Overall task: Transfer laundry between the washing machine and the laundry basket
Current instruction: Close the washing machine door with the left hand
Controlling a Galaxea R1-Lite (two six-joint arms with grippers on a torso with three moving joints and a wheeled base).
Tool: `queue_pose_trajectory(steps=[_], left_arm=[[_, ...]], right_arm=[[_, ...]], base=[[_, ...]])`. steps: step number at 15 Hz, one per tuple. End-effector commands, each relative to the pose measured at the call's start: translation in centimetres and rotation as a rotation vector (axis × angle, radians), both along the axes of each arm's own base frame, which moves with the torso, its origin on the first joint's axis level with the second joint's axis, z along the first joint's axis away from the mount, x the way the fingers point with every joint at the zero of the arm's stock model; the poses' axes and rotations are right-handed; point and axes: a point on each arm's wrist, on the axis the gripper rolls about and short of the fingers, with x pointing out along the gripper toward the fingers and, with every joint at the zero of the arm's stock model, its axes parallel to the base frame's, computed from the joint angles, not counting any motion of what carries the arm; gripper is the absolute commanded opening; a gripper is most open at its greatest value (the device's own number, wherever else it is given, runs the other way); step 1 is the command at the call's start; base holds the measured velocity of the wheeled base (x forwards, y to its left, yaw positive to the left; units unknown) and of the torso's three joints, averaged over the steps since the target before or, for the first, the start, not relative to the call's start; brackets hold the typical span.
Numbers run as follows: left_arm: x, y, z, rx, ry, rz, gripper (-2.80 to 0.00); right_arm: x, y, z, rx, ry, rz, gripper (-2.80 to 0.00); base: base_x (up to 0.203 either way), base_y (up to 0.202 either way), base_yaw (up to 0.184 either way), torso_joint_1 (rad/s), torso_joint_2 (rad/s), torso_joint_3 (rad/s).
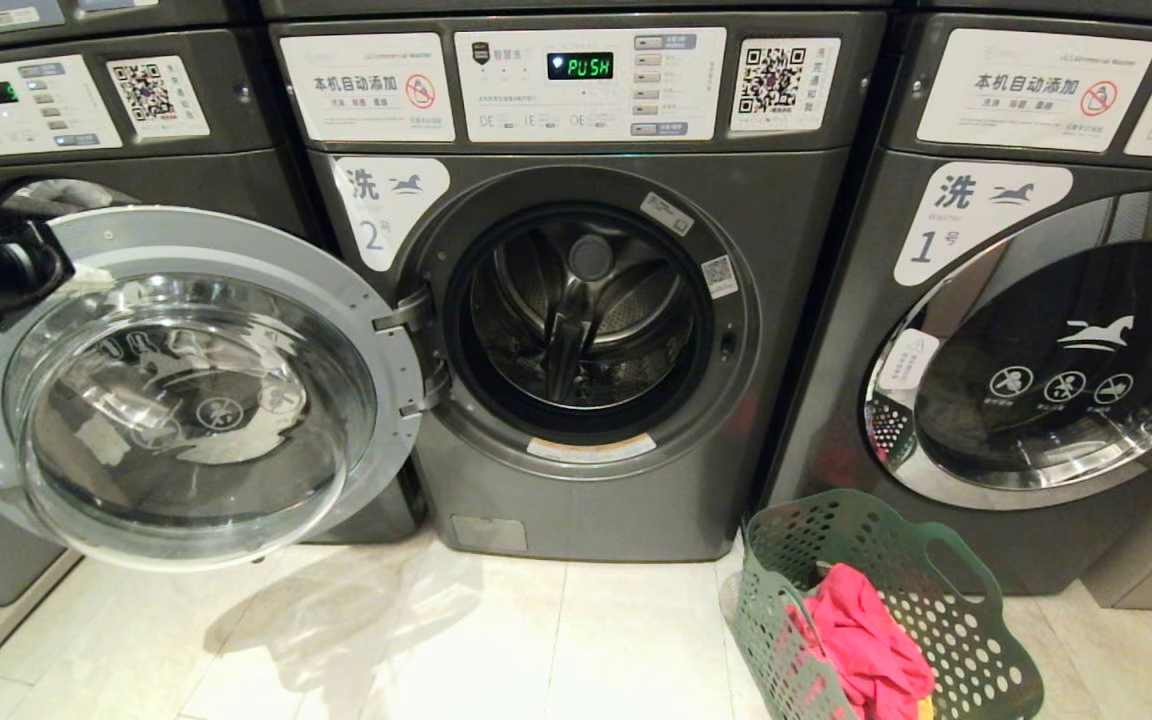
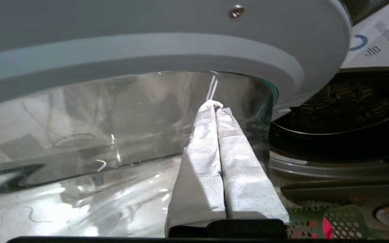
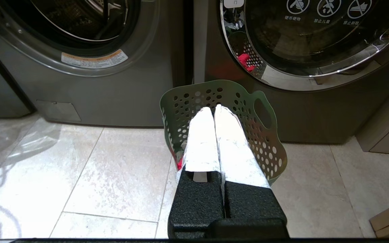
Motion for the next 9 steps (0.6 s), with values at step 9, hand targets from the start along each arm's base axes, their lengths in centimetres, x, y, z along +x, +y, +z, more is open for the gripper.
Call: queue_pose_trajectory(steps=[9], left_arm=[[2.3,1.5,-3.2,0.076,0.027,0.101,-2.80]], right_arm=[[0.0,0.0,0.0,-0.008,0.002,0.004,-2.80]], base=[[0.000,0.000,0.000,0.000,0.00,0.000]])
